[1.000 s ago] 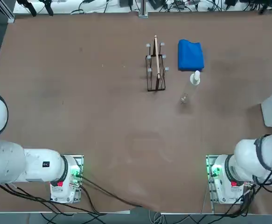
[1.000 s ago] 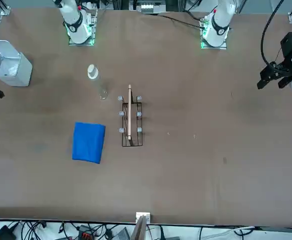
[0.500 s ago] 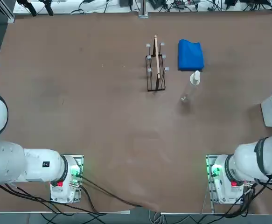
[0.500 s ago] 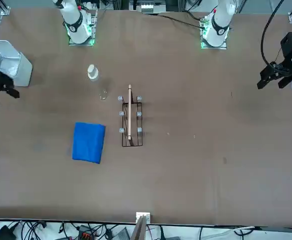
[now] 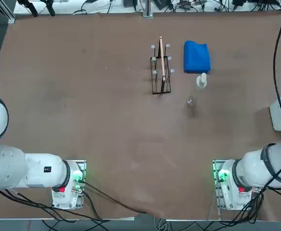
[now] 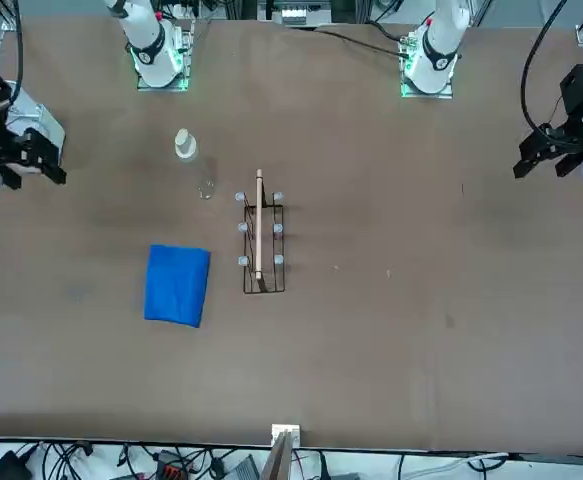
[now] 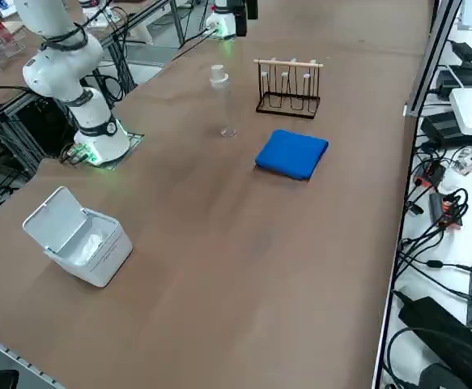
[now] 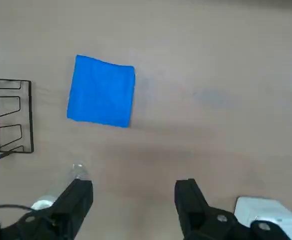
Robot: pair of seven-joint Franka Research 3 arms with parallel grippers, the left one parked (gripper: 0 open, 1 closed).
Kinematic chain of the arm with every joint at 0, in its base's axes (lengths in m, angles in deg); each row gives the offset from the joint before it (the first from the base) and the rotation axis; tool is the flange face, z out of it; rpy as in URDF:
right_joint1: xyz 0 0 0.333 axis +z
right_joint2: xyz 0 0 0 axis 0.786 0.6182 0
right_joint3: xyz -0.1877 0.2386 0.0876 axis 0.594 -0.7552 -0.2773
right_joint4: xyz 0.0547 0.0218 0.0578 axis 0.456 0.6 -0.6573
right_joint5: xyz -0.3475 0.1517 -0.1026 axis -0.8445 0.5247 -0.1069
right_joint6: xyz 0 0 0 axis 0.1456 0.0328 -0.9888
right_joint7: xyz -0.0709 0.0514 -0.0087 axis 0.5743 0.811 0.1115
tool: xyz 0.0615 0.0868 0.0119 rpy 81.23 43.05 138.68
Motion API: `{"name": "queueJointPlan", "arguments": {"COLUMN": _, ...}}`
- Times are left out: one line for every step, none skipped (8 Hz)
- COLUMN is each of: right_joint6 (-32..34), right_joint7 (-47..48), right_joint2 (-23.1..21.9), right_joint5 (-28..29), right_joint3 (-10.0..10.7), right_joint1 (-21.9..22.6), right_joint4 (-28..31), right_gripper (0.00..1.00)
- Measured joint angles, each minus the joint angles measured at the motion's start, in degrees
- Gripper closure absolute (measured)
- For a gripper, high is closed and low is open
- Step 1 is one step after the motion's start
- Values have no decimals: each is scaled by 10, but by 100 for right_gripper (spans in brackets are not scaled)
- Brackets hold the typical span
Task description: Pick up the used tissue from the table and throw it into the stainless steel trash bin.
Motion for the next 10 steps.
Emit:
{"name": "queueJointPlan", "arguments": {"right_joint6": -12, "right_joint7": 18, "right_joint2": -29, "right_joint5": 0, "right_joint3": 8, "right_joint1": 9, "right_joint4": 40, "right_gripper": 0}}
{"name": "queueJointPlan", "arguments": {"right_joint6": -22, "right_joint7": 29, "right_joint2": -57, "right_joint5": 6, "right_joint3": 27, "right_joint1": 23, "right_joint4": 76, "right_gripper": 0}}
{"name": "queueJointPlan", "arguments": {"right_joint6": -26, "right_joint7": 34, "right_joint2": -78, "right_joint5": 22, "right_joint3": 53, "right_joint1": 38, "right_joint4": 98, "right_gripper": 0}}
{"name": "queueJointPlan", "arguments": {"right_joint6": -27, "right_joint7": 34, "right_joint2": -91, "right_joint5": 34, "right_joint3": 82, "right_joint1": 50, "right_joint4": 110, "right_gripper": 0}}
{"name": "queueJointPlan", "arguments": {"right_joint6": -28, "right_joint7": 35, "right_joint2": -97, "right_joint5": 37, "right_joint3": 98, "right_joint1": 57, "right_joint4": 116, "right_gripper": 0}}
{"name": "queueJointPlan", "arguments": {"right_joint6": -29, "right_joint7": 40, "right_joint2": -98, "right_joint5": 37, "right_joint3": 103, "right_joint1": 59, "right_joint4": 118, "right_gripper": 0}}
{"name": "queueJointPlan", "arguments": {"right_joint6": -30, "right_joint7": 45, "right_joint2": -98, "right_joint5": 37, "right_joint3": 103, "right_joint1": 60, "right_joint4": 118, "right_gripper": 0}}
{"name": "queueJointPlan", "arguments": {"right_joint6": -31, "right_joint7": 50, "right_joint2": -97, "right_joint5": 33, "right_joint3": 103, "right_joint1": 64, "right_joint4": 118, "right_gripper": 0}}
{"name": "queueJointPlan", "arguments": {"right_joint6": -32, "right_joint7": 52, "right_joint2": -97, "right_joint5": 31, "right_joint3": 103, "right_joint1": 65, "right_joint4": 118, "right_gripper": 0}}
{"name": "queueJointPlan", "arguments": {"right_joint6": -34, "right_joint7": 52, "right_joint2": -96, "right_joint5": 31, "right_joint3": 104, "right_joint1": 65, "right_joint4": 119, "right_gripper": 0}}
